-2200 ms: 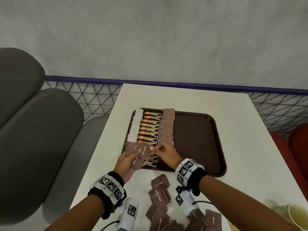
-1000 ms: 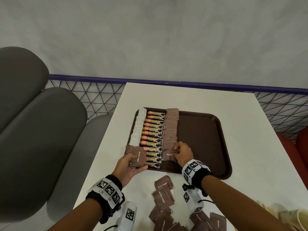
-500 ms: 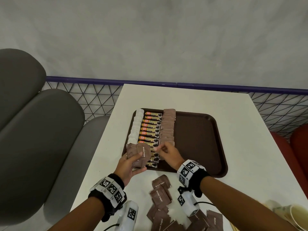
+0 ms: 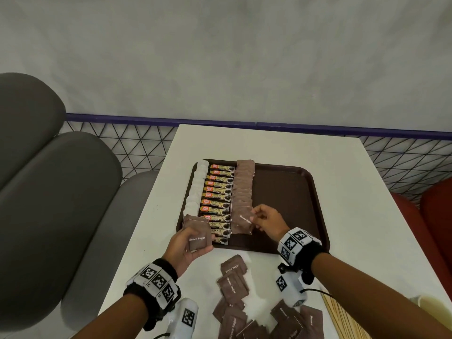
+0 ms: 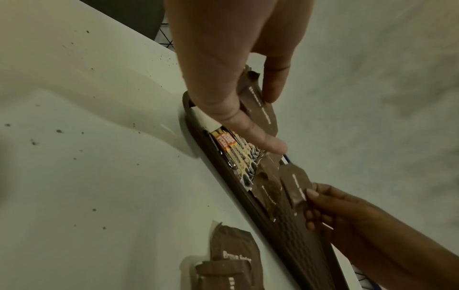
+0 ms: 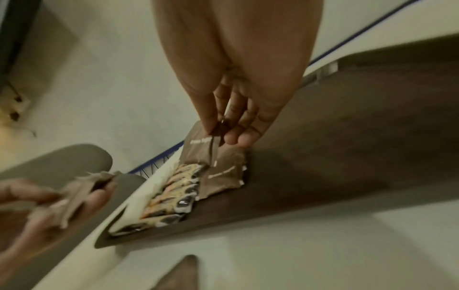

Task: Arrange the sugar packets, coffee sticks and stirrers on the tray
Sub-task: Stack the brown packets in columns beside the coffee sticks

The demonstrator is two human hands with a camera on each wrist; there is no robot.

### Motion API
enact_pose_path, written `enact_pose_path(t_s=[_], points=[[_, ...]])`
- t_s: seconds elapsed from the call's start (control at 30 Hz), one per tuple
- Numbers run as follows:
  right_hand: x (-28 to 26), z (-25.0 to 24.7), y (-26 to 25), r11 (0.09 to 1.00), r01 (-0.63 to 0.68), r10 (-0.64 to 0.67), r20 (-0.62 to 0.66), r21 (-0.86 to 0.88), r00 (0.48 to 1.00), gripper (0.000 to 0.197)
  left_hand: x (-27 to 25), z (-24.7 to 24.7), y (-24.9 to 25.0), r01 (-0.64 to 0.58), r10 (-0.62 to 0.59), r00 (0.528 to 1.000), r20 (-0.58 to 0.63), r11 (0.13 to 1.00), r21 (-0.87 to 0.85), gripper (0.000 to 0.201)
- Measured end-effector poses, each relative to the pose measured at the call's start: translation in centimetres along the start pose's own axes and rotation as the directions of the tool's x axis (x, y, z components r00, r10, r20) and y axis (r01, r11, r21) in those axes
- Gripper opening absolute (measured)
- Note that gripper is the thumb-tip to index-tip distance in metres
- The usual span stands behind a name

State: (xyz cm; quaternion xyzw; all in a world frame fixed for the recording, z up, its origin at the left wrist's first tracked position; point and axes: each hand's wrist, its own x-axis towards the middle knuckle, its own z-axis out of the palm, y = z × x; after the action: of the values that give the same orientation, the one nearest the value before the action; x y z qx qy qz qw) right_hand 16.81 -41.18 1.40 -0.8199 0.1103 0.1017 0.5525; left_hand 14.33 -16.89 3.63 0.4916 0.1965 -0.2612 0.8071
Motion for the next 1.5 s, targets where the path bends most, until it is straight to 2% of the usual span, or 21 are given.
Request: enact_pose_path(t_s=[0.13,0.27,0.4,0.5,0.6,0.8,0.9,1.0,1.1,1.17,1.23,1.3,1.37,1.4,1.5], points=[[0.5,-0.6,1.2,0.987,-0.027,0.036,0.059,-0.160,0.998,0.025,0.1,-0.4,0.0,0.004,-0.004,1.000,0.011,1.000,-0.028,0.035],[0.5,0.3,1.3,0.961,-0.017,0.037,0.068,-0.276,0.997,0.012,0.3,-0.5,-0.1,0.010,-0.011,1.000,-0.017,1.000,-0.020,0.026],[0.7,1.3,1.3,0.928,-0.008,0.010,0.002,-0.373,1.000,0.021,0.5,-0.6,-0.1,0.001,-0.002,0.999,-0.051,1.000,-0.020,0.020],[0.7,1.6,1.1,0.870,0.003,-0.028,-0.044,-0.493,0.999,0.009,0.6,-0.6,-0.1,-0.013,0.013,0.998,-0.057,1.000,-0.003,0.019],[0.6,1.9,1.1,0.852,0.011,-0.070,-0.094,-0.523,0.993,0.007,0.7,-0.7,-0.2,-0.024,0.024,0.997,-0.070,1.000,0.005,0.019],[0.5,2.2,1.3,0.772,0.032,-0.147,-0.130,-0.635,0.981,0.014,0.9,-0.5,-0.2,-0.013,0.011,0.999,-0.049,0.999,-0.037,0.019],[0.5,2.2,1.3,0.762,0.024,-0.152,-0.143,-0.647,0.978,0.020,0.9,-0.4,-0.1,-0.015,0.014,1.000,-0.027,0.999,-0.049,0.023],[0.5,2.1,1.0,0.782,0.028,-0.167,-0.166,-0.623,0.972,0.023,0.9,-0.3,-0.2,-0.024,0.023,1.000,-0.021,0.999,-0.033,0.026],[0.4,2.5,0.2,0.831,0.090,-0.208,-0.156,-0.549,0.966,0.022,1.0,-0.2,0.0,-0.034,0.034,0.999,-0.016,0.999,-0.009,0.030],[0.0,3.2,-0.8,0.909,0.137,-0.191,-0.100,-0.393,0.977,0.022,1.0,-0.1,0.0,-0.046,0.046,0.999,-0.014,0.999,0.008,0.033],[-0.2,4.0,-1.9,0.976,0.148,-0.150,-0.002,-0.161,0.989,0.022,0.9,0.2,0.0,-0.059,0.059,0.998,-0.008,0.998,0.013,0.035],[-0.6,4.7,-2.8,0.991,0.134,-0.132,0.123,-0.010,0.984,0.023,0.8,0.5,0.1,-0.067,0.067,0.998,0.017,0.998,0.021,0.034],[-0.9,5.2,-3.3,0.991,0.128,-0.134,0.198,0.041,0.971,0.010,0.5,0.8,0.0,-0.062,0.061,0.997,0.039,0.998,0.020,0.029],[-1.0,5.2,-3.4,0.991,0.128,-0.135,0.199,0.048,0.971,0.006,0.4,0.9,0.0,-0.057,0.057,0.998,0.040,0.998,0.015,0.026],[-0.5,4.5,-2.9,0.990,0.110,-0.119,0.093,0.089,0.989,0.019,0.1,0.8,0.0,-0.035,0.035,0.999,0.006,0.999,-0.006,0.022]])
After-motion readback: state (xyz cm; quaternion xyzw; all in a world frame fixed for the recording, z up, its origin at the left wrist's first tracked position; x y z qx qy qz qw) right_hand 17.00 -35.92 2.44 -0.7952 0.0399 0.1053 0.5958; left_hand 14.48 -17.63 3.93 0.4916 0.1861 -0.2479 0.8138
